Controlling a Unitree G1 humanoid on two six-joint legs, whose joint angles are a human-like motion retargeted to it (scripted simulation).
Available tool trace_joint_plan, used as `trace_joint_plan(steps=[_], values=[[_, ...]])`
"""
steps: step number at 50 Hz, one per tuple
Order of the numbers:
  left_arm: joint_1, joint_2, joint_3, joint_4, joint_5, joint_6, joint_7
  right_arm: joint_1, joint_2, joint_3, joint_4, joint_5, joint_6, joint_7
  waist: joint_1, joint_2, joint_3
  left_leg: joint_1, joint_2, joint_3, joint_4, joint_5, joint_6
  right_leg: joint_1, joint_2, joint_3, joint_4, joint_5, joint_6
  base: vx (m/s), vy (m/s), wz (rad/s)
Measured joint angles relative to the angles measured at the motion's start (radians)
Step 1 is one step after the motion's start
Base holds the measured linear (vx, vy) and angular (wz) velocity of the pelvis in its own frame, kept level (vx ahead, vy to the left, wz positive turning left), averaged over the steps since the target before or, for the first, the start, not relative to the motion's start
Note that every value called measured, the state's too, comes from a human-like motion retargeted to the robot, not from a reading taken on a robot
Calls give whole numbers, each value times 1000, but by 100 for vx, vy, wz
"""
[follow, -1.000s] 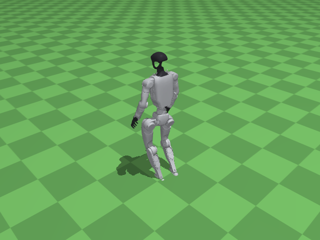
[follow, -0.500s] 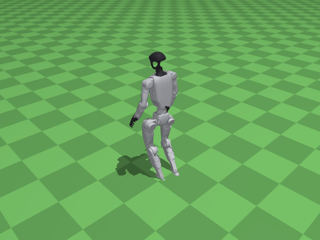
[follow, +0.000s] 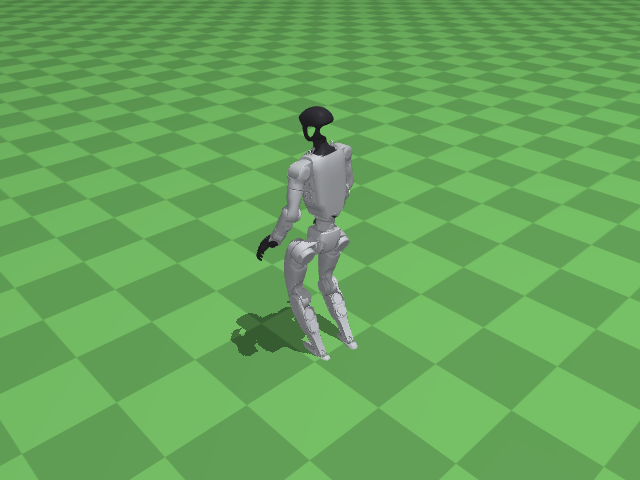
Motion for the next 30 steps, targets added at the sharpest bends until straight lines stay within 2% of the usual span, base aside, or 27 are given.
trace_joint_plan(steps=[6, 10, 15, 18, 20, 22, 26, 30], values=[[20, 8, -19, 18, -25, -2, -6, -32, -16, 5, -23, -16, 4, -26, -18, 22, -7, -57, 74, 112, 118, -39, 22, -43, 5, -19, 21, 9, -15, -10, 3, 49], [24, 20, -31, 14, -46, -4, -19, -64, -23, 7, -71, -22, 7, -38, -37, 63, -35, -90, 125, 120, 181, -70, 27, -96, 60, -18, 3, 36, -31, -14, 7, 15], [19, 38, -70, 3, -53, -15, -2, -44, -40, 7, -84, -28, 8, -57, -95, 82, -42, -124, 141, 153, 179, -116, 47, -192, 73, 2, 53, 56, -16, -22, 11, 21], [-13, 52, -86, -8, -62, -20, 27, -32, -46, -3, -67, -16, 13, -67, -138, 68, -45, -167, 115, 166, 146, -100, 59, -301, 106, 106, 76, 69, 47, -25, 9, 57], [-23, 56, -83, -18, -69, -20, 53, -13, -45, -9, -45, -4, 19, -73, -146, 58, -40, -198, 113, 182, 166, -93, 61, -333, 90, 122, 143, 43, 48, -26, 2, 44], [-47, 67, -74, -28, -89, -13, 82, -19, -40, -32, -7, 23, 23, -74, -148, 25, -62, -216, 65, 189, 98, -51, 69, -346, 37, 121, 218, 18, 41, -21, -2, 52], [-32, 60, -44, -25, -119, -10, 118, -21, -11, -76, 38, 89, 22, -64, -111, -55, -68, -214, -21, 199, 22, 27, 71, -227, -43, 128, 337, 14, 61, -22, -9, 56], [6, 45, -4, 29, -137, -6, 130, -87, 8, -95, 47, 135, 15, -66, -35, -113, -67, -240, -33, 227, 20, 66, 72, -75, -53, 120, 250, 3, 89, -24, -13, 11]])
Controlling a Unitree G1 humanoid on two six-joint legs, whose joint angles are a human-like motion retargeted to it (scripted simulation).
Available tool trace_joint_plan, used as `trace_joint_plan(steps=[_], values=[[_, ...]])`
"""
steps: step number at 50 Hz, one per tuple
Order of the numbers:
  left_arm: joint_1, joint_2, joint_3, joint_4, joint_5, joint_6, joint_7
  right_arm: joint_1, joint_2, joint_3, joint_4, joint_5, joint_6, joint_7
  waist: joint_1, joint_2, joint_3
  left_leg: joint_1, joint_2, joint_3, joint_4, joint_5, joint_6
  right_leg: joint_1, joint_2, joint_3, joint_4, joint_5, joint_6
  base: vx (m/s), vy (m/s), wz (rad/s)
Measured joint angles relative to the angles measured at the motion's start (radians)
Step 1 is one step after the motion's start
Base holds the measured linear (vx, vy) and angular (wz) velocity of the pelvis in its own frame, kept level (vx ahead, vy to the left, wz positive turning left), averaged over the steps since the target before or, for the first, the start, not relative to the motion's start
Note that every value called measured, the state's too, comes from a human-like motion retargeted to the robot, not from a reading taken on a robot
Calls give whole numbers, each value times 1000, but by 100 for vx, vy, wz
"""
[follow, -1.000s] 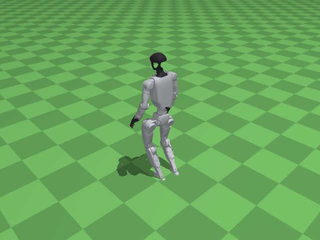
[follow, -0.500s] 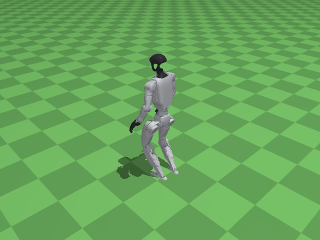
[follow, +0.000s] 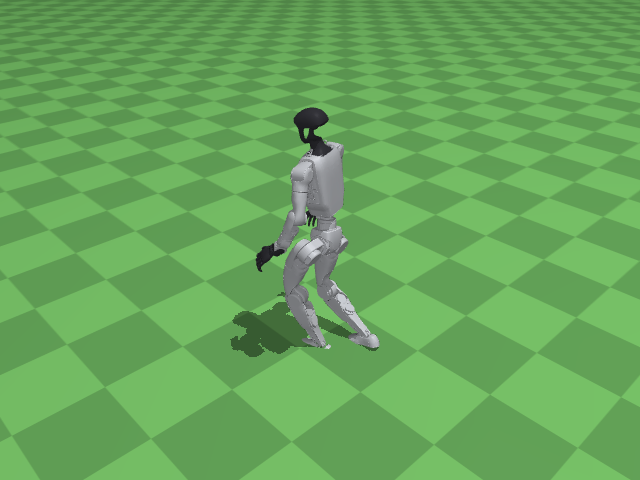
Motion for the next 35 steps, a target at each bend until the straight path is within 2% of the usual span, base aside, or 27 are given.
trace_joint_plan(steps=[3, 8, 12, 15, 19, 20, 23, 25, 27, 30, 33, 35], values=[[34, -9, 25, 63, -6, 9, -8, -103, -2, 15, -34, 3, -9, -15, 57, 18, 10, -78, 86, 18, 119, -23, -2, 56, 60, -23, -127, -50, -30, -25, -12, -22], [102, -41, 38, 162, 5, 26, -61, -290, -34, 45, -125, 0, -18, -64, 122, 112, 17, -247, 273, 7, 320, -40, -10, 63, 206, -42, -261, -64, -90, -23, -8, -28], [157, -71, 33, 216, 7, 33, -127, -374, -56, 50, -189, 9, -18, -73, 141, 158, 2, -313, 319, -2, 321, -55, -17, 67, 257, -46, -323, -50, -102, -10, -1, -11], [190, -85, 24, 235, -4, 32, -169, -366, -58, 45, -221, 13, -16, -64, 131, 150, -13, -304, 282, 12, 273, -60, -13, 80, 227, -47, -310, -43, -82, 0, 1, 7], [206, -102, 1, 248, -14, 25, -197, -261, -31, 47, -201, -2, -11, -29, 97, 103, -25, -237, 178, 30, 249, -50, 12, 96, 134, -22, -172, -13, -25, 3, 6, 26], [203, -104, -9, 251, -16, 23, -199, -224, -23, 48, -185, -9, -10, -16, 85, 79, -29, -203, 135, 39, 219, -42, 24, 98, 96, -12, -128, 15, -4, 4, 9, 37], [157, -113, -27, 239, -25, 18, -175, -113, 11, 65, -96, -17, 1, 30, 37, 23, -25, -104, 15, 53, 133, -40, 63, 38, -28, 20, 104, 210, 51, 0, 10, 34], [101, -111, -32, 218, -41, 17, -137, -48, 29, 76, -26, -24, 14, 57, 1, 3, -15, -27, -44, 52, 64, -48, 80, -44, -105, 41, 264, 307, 46, -1, 10, 17], [28, -98, -32, 189, -64, 17, -86, 16, 31, 81, 37, -39, 24, 72, -34, 8, -4, 59, -73, 36, -6, -61, 82, -133, -149, 47, 354, 286, 8, 1, 9, 9], [-93, -67, -21, 136, -104, 17, -22, 112, 11, 68, 105, -60, 36, 81, -83, 41, 13, 187, -81, 5, -95, -79, 68, -251, -156, 29, 348, 174, -49, 3, 6, 14], [-208, -29, 6, 63, -145, 10, 17, 199, -22, 25, 135, -50, 47, 87, -119, 90, 23, 281, -55, -22, -151, -102, 45, -339, -102, -12, 174, 103, -63, 3, 1, 26], [-278, -4, 22, 7, -160, -1, 36, 249, -43, -13, 140, -31, 55, 89, -131, 124, 22, 322, -25, -42, -171, -115, 27, -380, -34, -33, -4, 95, -43, 1, -3, 25]])
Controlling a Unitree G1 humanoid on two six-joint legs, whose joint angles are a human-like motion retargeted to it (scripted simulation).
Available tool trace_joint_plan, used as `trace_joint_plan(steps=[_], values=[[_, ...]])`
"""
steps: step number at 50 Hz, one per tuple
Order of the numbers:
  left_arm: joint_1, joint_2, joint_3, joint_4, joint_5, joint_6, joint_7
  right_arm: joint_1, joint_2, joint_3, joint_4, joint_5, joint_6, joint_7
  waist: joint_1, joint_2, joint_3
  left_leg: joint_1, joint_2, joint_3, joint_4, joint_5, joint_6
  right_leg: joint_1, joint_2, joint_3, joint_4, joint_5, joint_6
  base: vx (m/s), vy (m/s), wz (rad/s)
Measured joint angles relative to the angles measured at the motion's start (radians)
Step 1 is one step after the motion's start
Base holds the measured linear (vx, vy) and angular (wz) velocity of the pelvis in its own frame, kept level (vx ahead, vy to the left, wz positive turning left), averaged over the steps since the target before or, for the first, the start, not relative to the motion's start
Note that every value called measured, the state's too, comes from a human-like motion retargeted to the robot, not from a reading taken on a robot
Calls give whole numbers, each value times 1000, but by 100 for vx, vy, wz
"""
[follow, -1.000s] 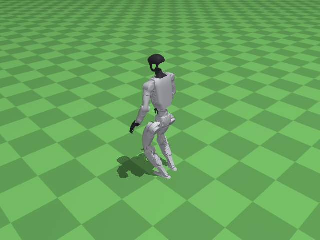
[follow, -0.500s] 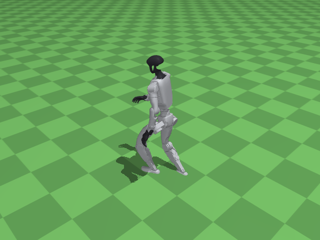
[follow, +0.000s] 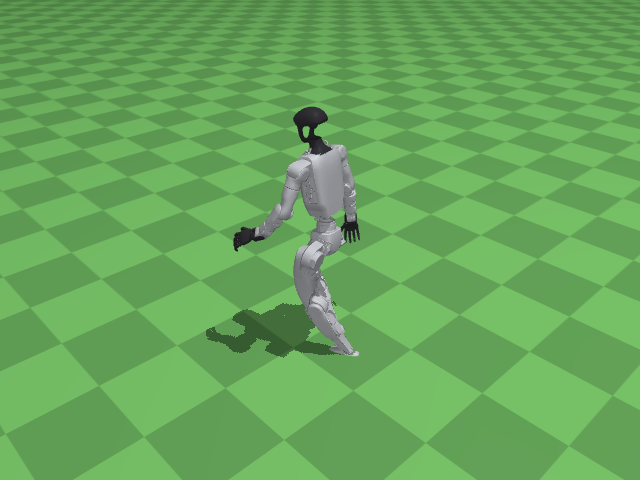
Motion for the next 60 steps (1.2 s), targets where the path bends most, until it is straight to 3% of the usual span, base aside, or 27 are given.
trace_joint_plan(steps=[3, 7, 10, 13, 15, 18, 23, 29, 32, 35, 38, 40, 42, 45, 47, 50, 52, 56, 60], values=[[-80, 24, 17, -77, -1, -15, 19, 49, -23, -49, -3, 31, 8, -3, 12, 56, -23, 18, 68, -11, 1, -27, -23, -30, 130, -16, -304, 26, 46, -1, -2, 3], [-102, 20, 19, -134, 2, -28, 21, 81, -32, -70, -14, 60, 4, -4, 28, 70, -41, 59, 106, -21, 72, -58, -37, -17, 178, -16, -363, 55, 49, -3, -7, 11], [-41, -13, 6, -133, -3, -30, -6, 63, -20, -65, -33, 79, -11, -15, 47, 72, -39, 68, 165, -9, 280, -68, -55, 17, 191, -26, -213, 53, 7, -1, -8, -3], [67, -53, -16, -86, 3, -6, -57, -12, -5, -48, -75, 100, -22, -38, 73, 100, -27, -2, 312, 17, 627, 46, -61, 98, 240, -65, -139, -5, -70, -3, -12, -1], [134, -78, -32, -33, 25, 22, -103, -92, -2, -24, -117, 104, -21, -50, 104, 129, -20, -106, 439, 16, 863, 125, -45, 157, 299, -94, -153, -36, -120, -5, -14, -13], [223, -99, -52, 55, 61, 50, -166, -238, -10, 17, -179, 96, -18, -57, 172, 136, -20, -281, 535, 7, 1037, 112, 1, 232, 362, -81, -205, -62, -144, -4, -9, -40], [381, -95, -42, 150, 84, 56, -234, -464, -31, 42, -269, 110, -21, -72, 255, 93, -27, -514, 486, 40, 881, 32, 9, 346, 374, -16, -275, -92, -105, 0, 1, -44], [510, -94, 11, 200, 39, 51, -268, -611, -34, 31, -347, 138, -40, -91, 251, 9, -67, -592, 239, 89, 266, 84, -59, 437, 243, 11, -302, -119, -33, 1, 6, -9], [532, -105, 17, 212, 24, 51, -271, -589, -17, 33, -360, 132, -43, -88, 234, -22, -79, -590, 173, 88, 263, 108, -40, 459, 180, 26, -193, -133, -4, 0, 0, 0], [506, -104, 16, 218, 14, 47, -260, -498, 20, 38, -334, 117, -41, -54, 207, -85, -84, -511, 82, 108, 276, 119, 16, 474, 84, 56, -33, -36, 61, 3, 6, 1], [430, -108, 13, 178, 2, 47, -222, -387, 65, 58, -249, 103, -27, 2, 158, -134, -67, -390, -13, 120, 215, 97, 57, 370, -50, 84, 237, 202, 103, -3, 8, 1], [361, -104, 8, 140, -10, 44, -185, -307, 83, 72, -181, 87, -10, 28, 119, -135, -54, -312, -41, 110, 199, 58, 67, 280, -111, 87, 370, 221, 75, -1, 8, -13], [266, -88, 12, 101, -43, 47, -147, -240, 83, 65, -108, 69, -2, 43, 92, -111, -40, -192, -54, 80, 99, 42, 62, 174, -120, 86, 393, 157, 34, 3, 7, -32], [135, -60, 30, 35, -96, 39, -109, -125, 60, 29, -39, 64, 9, 59, 52, -63, -23, -48, -45, 43, 14, 11, 42, 62, -87, 46, 268, 42, -6, 5, 2, -22], [54, -38, 45, -11, -120, 27, -96, -53, 37, -11, -19, 80, 16, 69, 35, -24, -20, 21, -20, 18, -18, -11, 28, 16, -18, 18, 79, 15, 4, 3, -1, -8], [-43, -17, 61, -72, -128, 7, -82, 32, 6, -65, -12, 111, 23, 78, 33, 36, -38, 75, 39, -11, -38, -36, 5, -17, 129, 8, -274, 24, 48, 0, -4, -10], [-69, -19, 65, -97, -123, -3, -75, 68, -5, -80, -10, 125, 21, 83, 39, 55, -50, 93, 72, -19, 5, -53, -11, -15, 178, 12, -361, 45, 55, -4, -8, -11], [-20, -51, 55, -106, -134, -11, -95, 81, 4, -73, -21, 146, 10, 77, 52, 73, -48, 94, 176, -9, 338, -46, -48, 28, 224, -4, -209, 53, -3, -3, -9, -10], [105, -103, 30, -48, -122, 26, -159, -28, 21, -39, -80, 155, 3, 40, 91, 142, -26, -78, 443, 3, 893, 140, -46, 143, 324, -86, -140, -23, -127, -6, -13, -10]])
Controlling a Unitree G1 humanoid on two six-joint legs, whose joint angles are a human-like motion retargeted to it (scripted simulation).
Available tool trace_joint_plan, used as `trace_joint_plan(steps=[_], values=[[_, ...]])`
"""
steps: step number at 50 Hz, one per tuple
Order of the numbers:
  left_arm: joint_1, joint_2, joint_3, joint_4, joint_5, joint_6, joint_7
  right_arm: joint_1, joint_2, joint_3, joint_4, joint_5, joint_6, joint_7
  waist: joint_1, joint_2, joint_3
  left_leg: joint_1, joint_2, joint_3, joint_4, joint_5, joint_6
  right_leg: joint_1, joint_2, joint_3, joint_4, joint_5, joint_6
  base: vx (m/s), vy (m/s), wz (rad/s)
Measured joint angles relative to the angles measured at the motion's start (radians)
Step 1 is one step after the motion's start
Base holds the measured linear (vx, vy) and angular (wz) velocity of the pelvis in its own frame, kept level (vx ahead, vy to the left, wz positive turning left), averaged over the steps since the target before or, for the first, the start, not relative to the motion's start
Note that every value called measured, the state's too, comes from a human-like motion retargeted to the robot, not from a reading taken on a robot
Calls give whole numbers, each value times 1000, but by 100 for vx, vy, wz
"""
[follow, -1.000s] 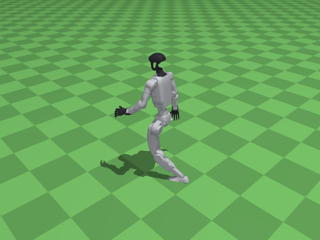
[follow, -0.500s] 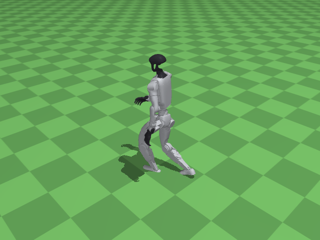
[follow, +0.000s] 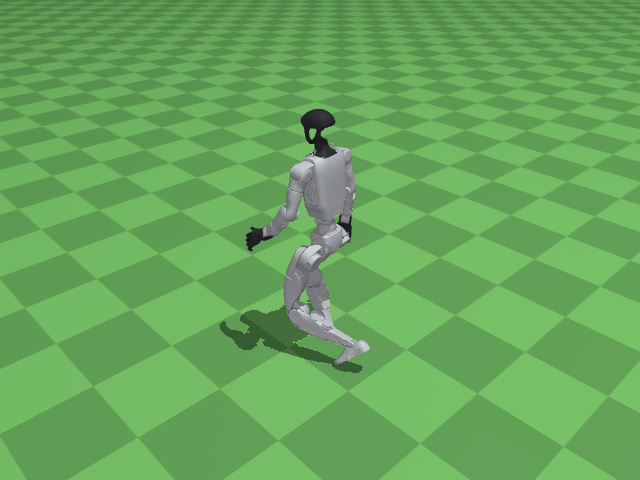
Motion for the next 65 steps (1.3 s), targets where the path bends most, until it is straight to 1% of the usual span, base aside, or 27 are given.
trace_joint_plan(steps=[3, 5, 8, 12, 15, 17, 20, 22, 23, 25, 28, 30, 33, 35, 38, 40, 43, 46, 50, 52, 53, 55, 57, 58, 60, 62, 65], values=[[84, -30, -20, 85, 46, 36, -58, -150, 0, 38, -66, -16, 0, -30, 59, 10, 3, -192, 100, -16, 188, -29, 57, 78, 56, 0, -43, -37, -35, -4, -9, -41], [147, -34, -28, 134, 68, 43, -89, -253, -6, 55, -110, -17, -5, -43, 99, -4, 1, -308, 101, -9, 186, -91, 80, 129, 72, 26, -75, -55, -26, -2, -1, -62], [253, -26, -13, 176, 68, 37, -121, -382, -23, 56, -187, 0, -17, -63, 140, -44, -4, -432, 29, 28, -15, -145, 70, 204, 54, 70, -115, -79, 11, 1, 5, -55], [363, -25, 30, 208, 35, 29, -147, -489, -38, 39, -273, 26, -40, -83, 145, -110, -36, -501, -153, 67, -495, -114, 11, 275, -40, 101, -154, -98, 63, 2, 7, -19], [401, -29, 50, 217, 8, 26, -155, -493, -31, 30, -304, 26, -44, -80, 125, -164, -68, -472, -286, 70, -728, -54, 8, 292, -128, 126, -99, -113, 100, 0, 4, -8], [398, -36, 50, 215, 7, 24, -149, -449, -18, 35, -288, 17, -41, -69, 109, -185, -73, -463, -319, 76, -659, -39, 27, 302, -175, 138, 8, -103, 127, 0, 0, 0], [347, -30, 51, 186, 0, 20, -127, -348, 25, 42, -205, 7, -31, -12, 73, -253, -71, -343, -430, 101, -709, -28, 77, 267, -311, 163, 232, 64, 202, 1, 7, -14], [286, -23, 49, 146, -12, 15, -101, -274, 48, 53, -127, 2, -13, 24, 40, -263, -56, -264, -469, 102, -724, -63, 96, 190, -393, 163, 402, 173, 207, -1, 8, -24], [244, -13, 48, 124, -21, 18, -85, -247, 57, 53, -81, -4, -8, 39, 26, -265, -47, -203, -490, 95, -776, -67, 101, 135, -423, 174, 461, 189, 195, 0, 8, -34], [171, 8, 47, 84, -39, 12, -55, -171, 59, 53, -15, -15, 6, 55, -12, -256, -33, -118, -507, 82, -795, -103, 101, 43, -466, 170, 517, 135, 159, 2, 6, -34], [44, 56, 57, 24, -88, 6, -20, -74, 35, 14, 40, -18, 11, 67, -39, -197, -17, 32, -483, 47, -898, -130, 80, -76, -404, 133, 363, 35, 121, 7, 2, -51], [-25, 82, 64, -14, -102, -8, -3, -12, 14, -22, 50, 1, 14, 69, -54, -156, -19, 95, -451, 28, -922, -153, 65, -126, -314, 118, 155, 7, 135, 6, -2, -43], [-74, 89, 76, -46, -90, -26, 18, 39, -9, -60, 50, 33, 10, 58, -49, -99, -44, 111, -373, 12, -846, -193, 38, -138, -172, 122, -113, 29, 159, -1, -6, -39], [-59, 77, 83, -47, -93, -29, 27, 47, -9, -67, 47, 46, 7, 45, -44, -95, -48, 109, -331, 18, -695, -209, 22, -126, -143, 128, -80, 37, 146, -6, -9, -29], [19, 36, 85, -12, -103, -9, 22, -12, 4, -52, 14, 56, -1, 11, -21, -78, -35, 17, -180, 62, -279, -143, 24, -55, -92, 99, 14, -11, 75, -7, -10, -31], [74, 5, 81, 34, -88, 18, -4, -97, 12, -27, -29, 42, 0, -18, 4, -50, -21, -113, -47, 64, -10, -117, 54, 1, -35, 68, 24, -50, 29, -8, -10, -40], [159, -32, 59, 118, -46, 39, -62, -254, 15, 3, -105, 22, 0, -49, 61, -37, -22, -314, 24, 48, 79, -176, 92, 78, 26, 73, -28, -75, 11, -3, -3, -67], [266, -41, 53, 174, -33, 31, -118, -383, 7, 13, -196, 34, -16, -67, 101, -66, -40, -450, -40, 54, -148, -202, 72, 164, 18, 103, -87, -84, 36, 3, 4, -63], [379, -46, 70, 198, -63, 27, -162, -447, 3, 14, -292, 56, -39, -60, 91, -161, -85, -466, -281, 55, -636, -114, 27, 240, -122, 139, -58, -96, 100, 3, 5, -16], [390, -54, 69, 196, -64, 27, -161, -416, 15, 17, -294, 54, -41, -45, 78, -186, -93, -446, -333, 52, -630, -97, 42, 250, -171, 157, 54, -57, 133, -2, 4, -28], [382, -50, 70, 191, -63, 28, -156, -386, 22, 18, -286, 54, -39, -27, 65, -218, -95, -395, -386, 61, -677, -79, 61, 247, -222, 172, 124, -15, 161, 0, 6, -22], [352, -51, 69, 172, -62, 25, -138, -317, 41, 29, -244, 52, -27, 2, 36, -241, -91, -336, -430, 76, -661, -105, 89, 208, -306, 164, 305, 108, 190, -1, 6, -26], [279, -35, 71, 150, -70, 31, -109, -263, 60, 36, -166, 43, -13, 41, 7, -260, -75, -216, -479, 79, -753, -117, 104, 105, -383, 185, 457, 172, 182, -2, 7, -43], [250, -29, 67, 138, -72, 29, -96, -223, 64, 41, -132, 38, -3, 51, -13, -259, -68, -182, -488, 79, -742, -139, 104, 63, -413, 180, 502, 154, 165, 1, 6, -47], [157, -2, 70, 117, -96, 36, -73, -172, 62, 37, -52, 22, 2, 77, -31, -231, -54, -50, -492, 53, -860, -142, 94, -35, -402, 172, 494, 107, 130, 7, 7, -67], [83, 23, 74, 85, -119, 30, -57, -104, 48, 15, -5, 19, 11, 95, -55, -199, -48, 41, -482, 36, -918, -151, 79, -105, -366, 149, 373, 55, 119, 8, 3, -55], [-14, 55, 74, 31, -127, 12, -45, -13, 16, -35, 31, 37, 22, 112, -70, -139, -58, 131, -441, 10, -974, -166, 60, -173, -239, 134, 53, 35, 149, 6, -1, -44]])
